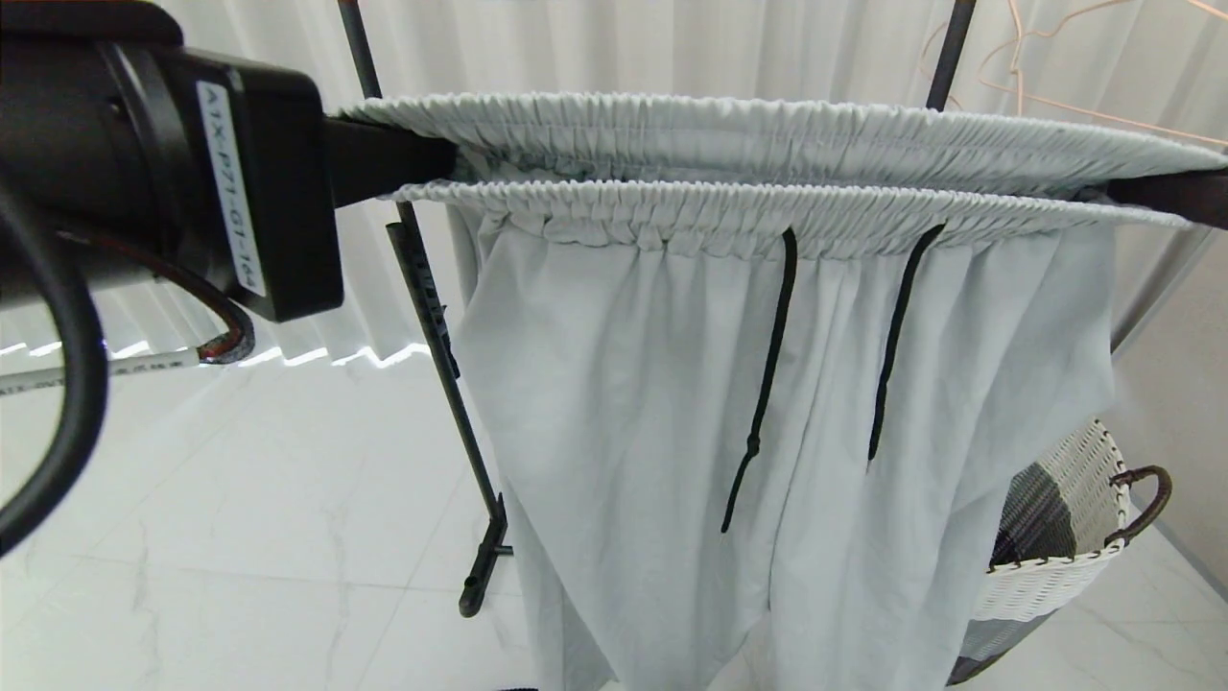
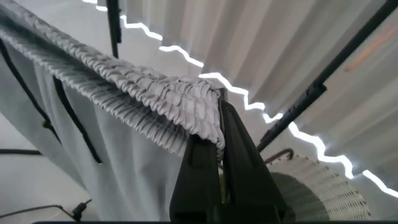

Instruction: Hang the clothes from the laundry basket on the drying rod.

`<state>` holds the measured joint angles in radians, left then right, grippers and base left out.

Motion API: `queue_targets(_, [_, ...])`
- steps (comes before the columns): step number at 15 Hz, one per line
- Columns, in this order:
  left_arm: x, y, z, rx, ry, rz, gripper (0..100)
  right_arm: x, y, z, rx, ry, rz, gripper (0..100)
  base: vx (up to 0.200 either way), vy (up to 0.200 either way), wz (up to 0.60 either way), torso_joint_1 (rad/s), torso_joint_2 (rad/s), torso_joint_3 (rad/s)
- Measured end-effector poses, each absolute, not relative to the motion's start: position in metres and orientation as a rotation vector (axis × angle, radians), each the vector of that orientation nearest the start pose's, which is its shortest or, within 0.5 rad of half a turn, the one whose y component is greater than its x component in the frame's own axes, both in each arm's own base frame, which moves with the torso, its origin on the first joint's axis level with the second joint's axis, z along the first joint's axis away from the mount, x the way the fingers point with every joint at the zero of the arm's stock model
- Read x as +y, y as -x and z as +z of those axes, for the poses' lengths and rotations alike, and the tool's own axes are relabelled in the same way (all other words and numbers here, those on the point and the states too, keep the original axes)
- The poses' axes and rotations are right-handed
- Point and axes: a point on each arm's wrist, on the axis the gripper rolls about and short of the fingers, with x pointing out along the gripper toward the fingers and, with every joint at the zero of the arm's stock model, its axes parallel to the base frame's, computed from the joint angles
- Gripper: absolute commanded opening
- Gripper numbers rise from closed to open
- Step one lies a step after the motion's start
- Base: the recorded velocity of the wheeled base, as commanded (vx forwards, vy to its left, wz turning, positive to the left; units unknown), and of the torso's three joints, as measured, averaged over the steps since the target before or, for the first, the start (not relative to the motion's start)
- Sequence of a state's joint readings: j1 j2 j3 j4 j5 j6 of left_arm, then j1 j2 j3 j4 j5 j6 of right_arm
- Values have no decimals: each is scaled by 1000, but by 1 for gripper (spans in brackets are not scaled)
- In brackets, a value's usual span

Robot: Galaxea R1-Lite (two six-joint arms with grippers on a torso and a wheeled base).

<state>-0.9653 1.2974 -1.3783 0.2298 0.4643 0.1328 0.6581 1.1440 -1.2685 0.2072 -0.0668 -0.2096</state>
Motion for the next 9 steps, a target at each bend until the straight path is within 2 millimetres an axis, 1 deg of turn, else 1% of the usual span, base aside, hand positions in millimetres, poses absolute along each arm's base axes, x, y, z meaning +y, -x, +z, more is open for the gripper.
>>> queue_targets(2, [-152, -112, 362, 82, -237, -505, 0, 90, -116, 363, -24, 219, 606, 0, 0, 0, 0, 0, 0, 0])
queue_targets(3, [-154, -110, 362, 83, -240, -509, 0, 93, -118, 368, -53, 208, 606, 0, 0, 0, 0, 0, 0, 0])
queue_targets(5, [-157, -110, 361, 82, -241, -514, 0, 94, -119, 371, -65, 204, 607, 0, 0, 0, 0, 0, 0, 0])
queue_targets(6, [-159, -112, 364, 62, -223, -514, 0, 93, -118, 371, -60, 206, 609, 0, 0, 0, 0, 0, 0, 0])
queue_targets(8, [-168, -117, 372, 7, -172, -511, 0, 85, -108, 369, -17, 225, 624, 0, 0, 0, 0, 0, 0, 0])
queue_targets(9, [-173, -121, 374, -8, -161, -509, 0, 78, -98, 367, 12, 239, 640, 0, 0, 0, 0, 0, 0, 0])
